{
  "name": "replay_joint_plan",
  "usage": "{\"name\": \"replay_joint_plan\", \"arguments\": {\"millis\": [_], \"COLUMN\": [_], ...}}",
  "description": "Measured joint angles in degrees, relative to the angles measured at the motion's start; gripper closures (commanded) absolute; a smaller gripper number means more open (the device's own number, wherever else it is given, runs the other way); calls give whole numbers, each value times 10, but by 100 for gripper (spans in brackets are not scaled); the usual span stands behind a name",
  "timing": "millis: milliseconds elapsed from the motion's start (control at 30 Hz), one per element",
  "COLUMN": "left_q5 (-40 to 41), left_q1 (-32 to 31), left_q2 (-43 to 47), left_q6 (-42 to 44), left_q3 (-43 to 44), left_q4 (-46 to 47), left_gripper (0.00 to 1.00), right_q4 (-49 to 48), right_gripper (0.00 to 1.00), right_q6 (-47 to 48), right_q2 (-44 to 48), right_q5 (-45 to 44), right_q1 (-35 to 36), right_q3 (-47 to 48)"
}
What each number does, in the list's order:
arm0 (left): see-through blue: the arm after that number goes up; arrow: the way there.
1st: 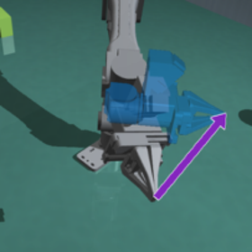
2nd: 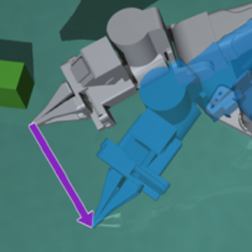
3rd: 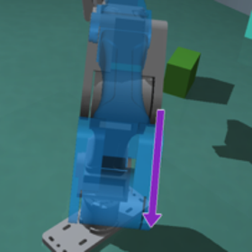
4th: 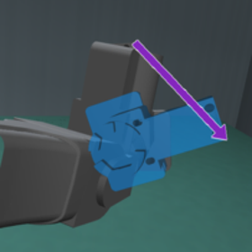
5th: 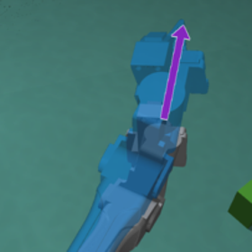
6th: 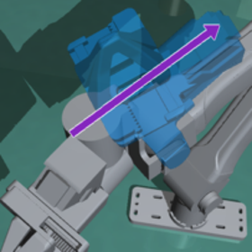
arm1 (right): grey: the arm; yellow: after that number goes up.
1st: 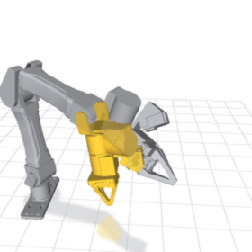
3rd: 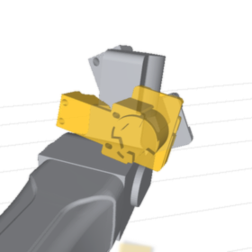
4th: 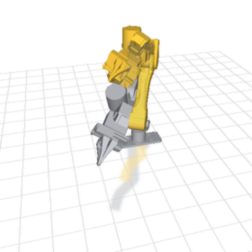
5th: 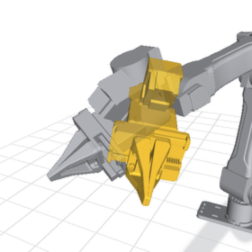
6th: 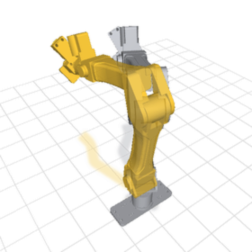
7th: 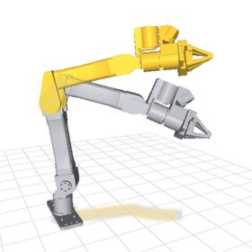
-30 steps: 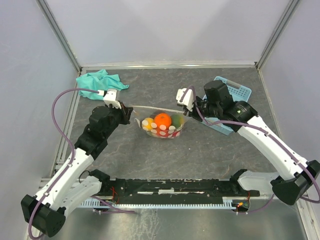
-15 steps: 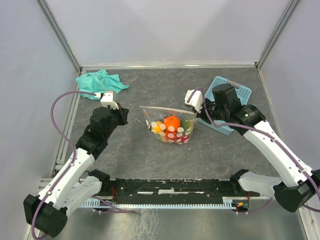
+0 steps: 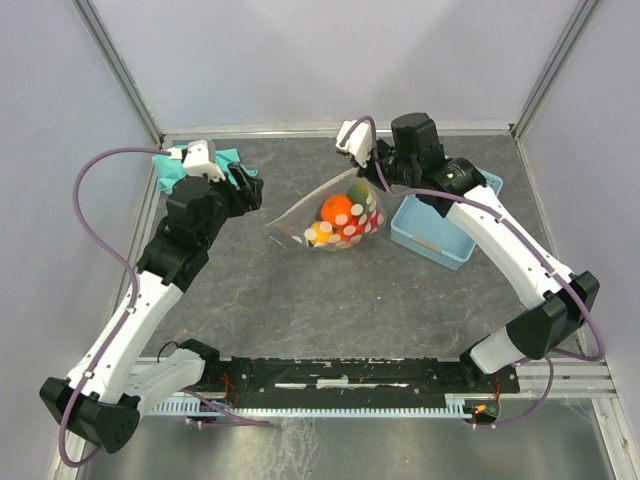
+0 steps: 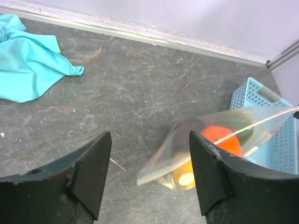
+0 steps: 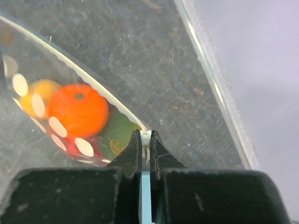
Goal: Place the food in the zip-top bag and seal the zipper
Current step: Place the zipper food storage bag at the center of the board.
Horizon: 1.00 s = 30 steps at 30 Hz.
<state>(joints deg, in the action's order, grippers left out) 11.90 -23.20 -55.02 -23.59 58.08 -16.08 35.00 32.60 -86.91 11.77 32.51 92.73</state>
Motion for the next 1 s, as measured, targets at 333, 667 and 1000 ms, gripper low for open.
{"name": "replay_joint_plan", "arguments": {"millis": [333,667,1000], "left_q5": [47,68,93], "left_q1": [1,1,0], "left_q2": [3,117,222], "left_q6": [-47,-66,-66], "left_q3": [45,-26,-94], "left_q4": [-106,-158,-202], "left_gripper": [11,0,0], "right_q4": [-123,-130,-95], "right_gripper": [98,85,3], "right_q6": [-37,-101,-223], "right_q2": [35,146,230], "right_q5": [-13,-9,-57], "right_q1": [9,141,164], "right_q3": [-81,-350,-415]}}
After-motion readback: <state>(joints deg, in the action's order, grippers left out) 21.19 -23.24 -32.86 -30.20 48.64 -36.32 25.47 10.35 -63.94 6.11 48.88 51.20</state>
